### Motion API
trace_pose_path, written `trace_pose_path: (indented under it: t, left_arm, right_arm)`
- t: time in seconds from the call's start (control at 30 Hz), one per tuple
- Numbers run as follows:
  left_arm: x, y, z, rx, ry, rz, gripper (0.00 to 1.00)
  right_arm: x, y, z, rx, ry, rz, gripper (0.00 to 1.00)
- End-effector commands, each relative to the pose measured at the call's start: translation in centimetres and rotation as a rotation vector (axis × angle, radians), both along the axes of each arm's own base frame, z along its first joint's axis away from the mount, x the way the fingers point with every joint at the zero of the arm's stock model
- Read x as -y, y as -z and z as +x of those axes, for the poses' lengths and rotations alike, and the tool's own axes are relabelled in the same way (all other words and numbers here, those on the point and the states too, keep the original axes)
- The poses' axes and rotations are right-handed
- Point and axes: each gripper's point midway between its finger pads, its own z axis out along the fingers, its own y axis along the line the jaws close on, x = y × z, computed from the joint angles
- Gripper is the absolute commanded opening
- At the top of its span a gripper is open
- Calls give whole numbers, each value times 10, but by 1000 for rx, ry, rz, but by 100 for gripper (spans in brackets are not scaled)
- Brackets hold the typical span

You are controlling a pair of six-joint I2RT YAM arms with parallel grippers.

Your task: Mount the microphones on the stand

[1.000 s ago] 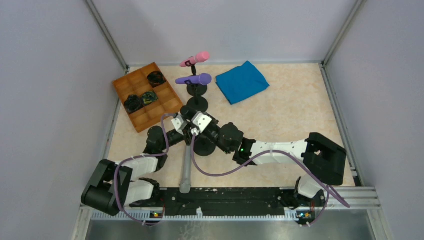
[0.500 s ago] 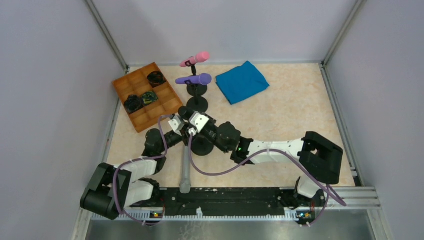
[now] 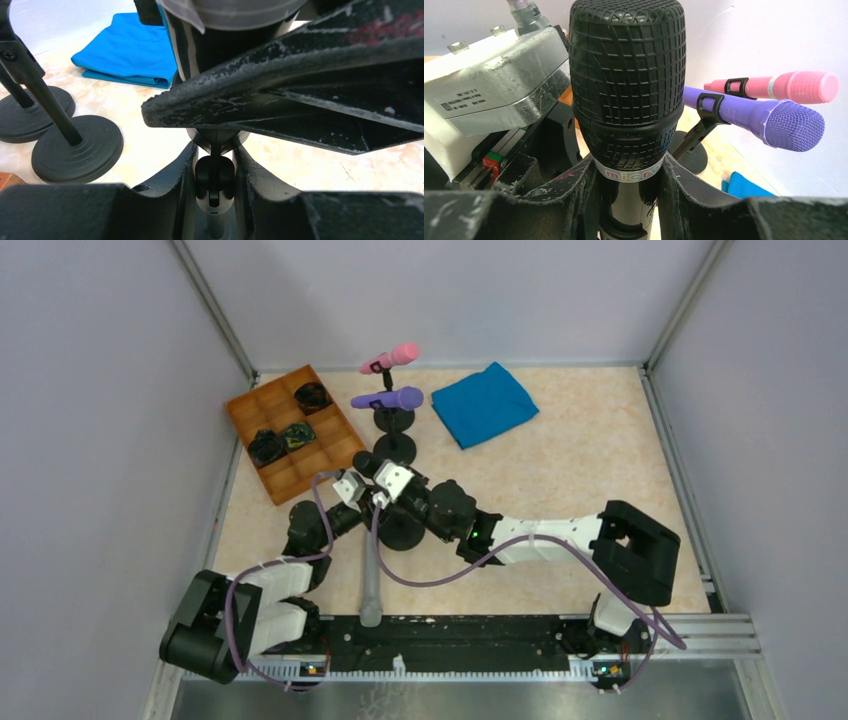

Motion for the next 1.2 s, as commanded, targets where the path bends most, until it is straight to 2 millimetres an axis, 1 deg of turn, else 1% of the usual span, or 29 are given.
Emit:
trace_pose_path:
  t: [0.0, 0.2, 0.43, 0.6, 0.73, 1.17]
  left_arm:
    - [-48, -15, 37, 82, -291, -13, 0]
    - [-54, -16, 37, 86, -319, -22, 0]
    - [-54, -17, 37, 86, -317, -25, 0]
    - [-55, -17, 37, 87, -321, -25, 0]
    - [-55, -17, 37, 87, -320, -25, 0]
    - [-55, -16, 37, 84, -320, -24, 0]
  right_arm:
    - [124, 256, -60, -433, 3, -878, 0]
    - [122, 250, -52, -394, 11, -893, 0]
    - [119, 233, -35, -327, 11, -909, 0]
    - [124, 235, -31, -334, 18, -928, 0]
    - [127, 238, -32, -345, 18, -940, 0]
    - [129, 242, -31, -360, 20, -946, 0]
